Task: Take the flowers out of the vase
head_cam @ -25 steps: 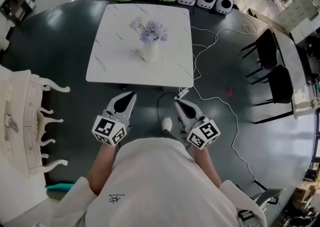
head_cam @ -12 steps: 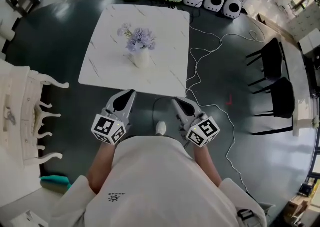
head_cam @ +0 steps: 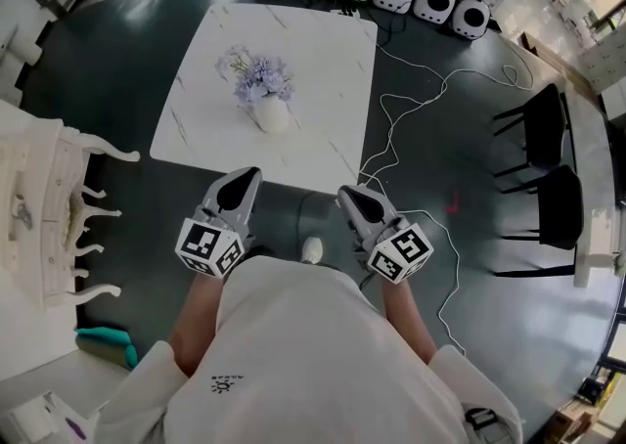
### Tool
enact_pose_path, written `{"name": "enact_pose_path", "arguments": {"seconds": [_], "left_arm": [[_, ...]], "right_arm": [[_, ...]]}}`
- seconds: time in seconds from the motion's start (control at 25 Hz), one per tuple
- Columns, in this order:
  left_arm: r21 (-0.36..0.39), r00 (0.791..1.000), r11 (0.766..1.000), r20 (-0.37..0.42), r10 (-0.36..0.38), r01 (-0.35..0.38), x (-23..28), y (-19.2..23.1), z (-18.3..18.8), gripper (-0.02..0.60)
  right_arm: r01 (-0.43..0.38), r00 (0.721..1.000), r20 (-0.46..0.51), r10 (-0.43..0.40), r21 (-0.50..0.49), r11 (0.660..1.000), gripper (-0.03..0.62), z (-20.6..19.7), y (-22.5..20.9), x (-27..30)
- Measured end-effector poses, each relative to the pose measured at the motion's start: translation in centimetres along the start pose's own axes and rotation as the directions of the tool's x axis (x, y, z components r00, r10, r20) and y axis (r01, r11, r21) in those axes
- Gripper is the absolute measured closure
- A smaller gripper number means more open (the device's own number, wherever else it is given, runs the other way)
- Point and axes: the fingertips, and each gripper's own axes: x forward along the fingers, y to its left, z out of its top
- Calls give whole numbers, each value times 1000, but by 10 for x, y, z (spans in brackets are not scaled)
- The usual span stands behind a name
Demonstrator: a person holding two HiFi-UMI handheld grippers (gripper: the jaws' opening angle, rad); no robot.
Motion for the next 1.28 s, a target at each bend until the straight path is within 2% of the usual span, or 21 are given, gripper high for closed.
{"name": "enact_pose_path", "arguments": {"seconds": [0.32, 0.88, 1.08, 1.28], "left_arm": [[-19, 999, 999, 5, 44, -44, 10, 13, 5, 592], [-21, 1000, 999, -6, 25, -25, 43, 65, -1, 591], [-23, 1000, 1000, -11, -11, 10, 59, 87, -4, 588], [-11, 999, 999, -26, -42, 42, 77, 102, -7, 503]], "right_arm": [[-25, 1000, -11, 25, 5, 1000, 594, 5, -16, 10], [15, 1000, 13, -14, -16, 1000, 594, 21, -28, 61], [37, 999, 19, -37, -23, 999, 594, 28, -35, 83], [50, 999, 23, -49, -38, 998, 594, 34, -42, 103]]}}
